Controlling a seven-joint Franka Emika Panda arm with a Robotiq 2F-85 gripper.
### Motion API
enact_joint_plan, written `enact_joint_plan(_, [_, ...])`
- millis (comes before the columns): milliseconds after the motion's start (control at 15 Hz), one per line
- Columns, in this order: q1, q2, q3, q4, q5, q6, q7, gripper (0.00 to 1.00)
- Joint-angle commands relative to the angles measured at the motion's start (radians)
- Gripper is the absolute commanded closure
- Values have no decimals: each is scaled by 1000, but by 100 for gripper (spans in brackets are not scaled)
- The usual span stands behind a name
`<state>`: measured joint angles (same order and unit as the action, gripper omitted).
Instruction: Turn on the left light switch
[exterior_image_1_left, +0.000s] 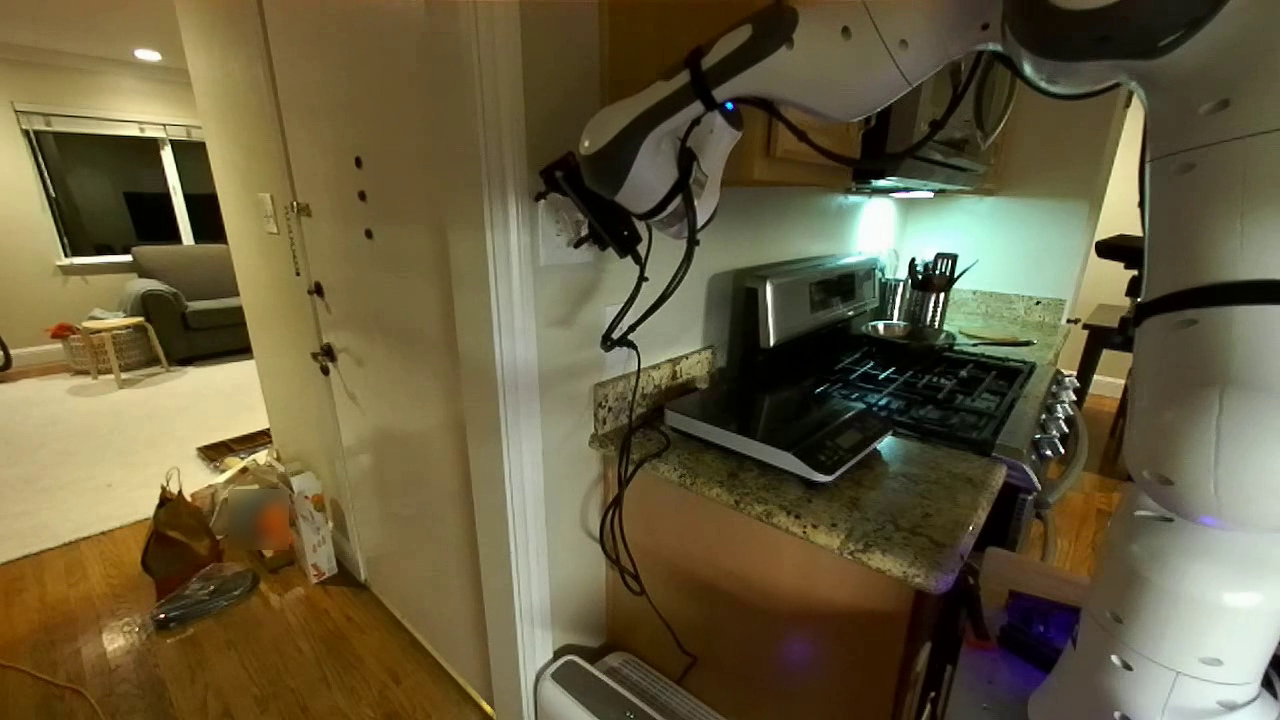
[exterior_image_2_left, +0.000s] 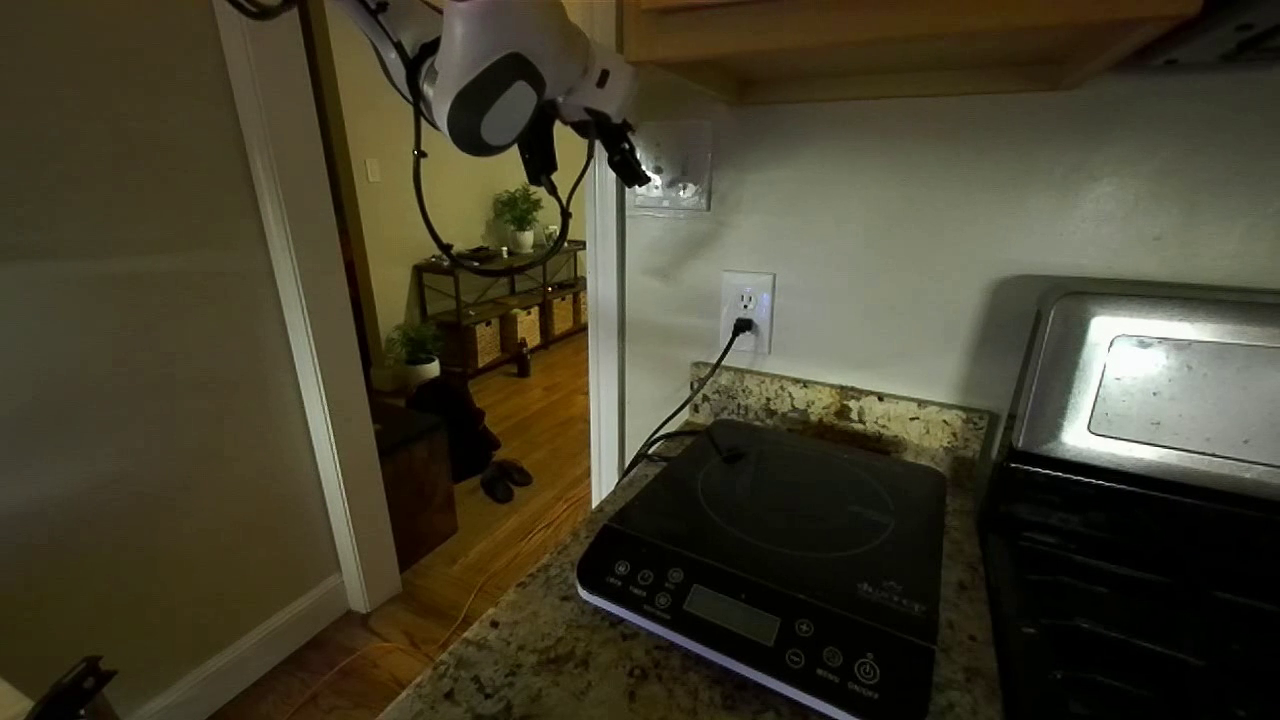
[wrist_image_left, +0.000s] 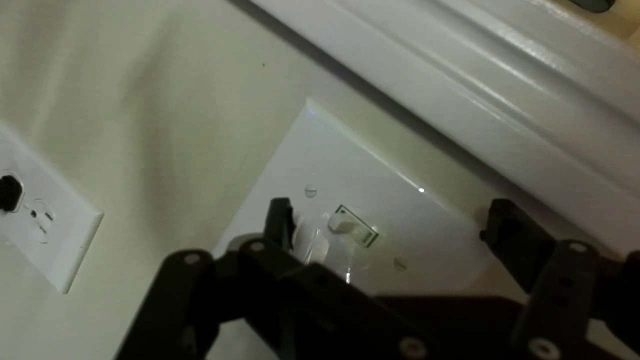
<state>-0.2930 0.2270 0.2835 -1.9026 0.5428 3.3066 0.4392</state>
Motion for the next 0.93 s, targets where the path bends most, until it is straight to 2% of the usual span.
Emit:
enact_joint_plan(0, [-102, 58, 116, 58, -15, 43, -22, 0])
enact_joint_plan(333, [-237, 110, 271, 88, -75, 86, -27, 0])
enact_joint_plan(867, [-445, 188, 493, 74, -263, 175, 0, 0])
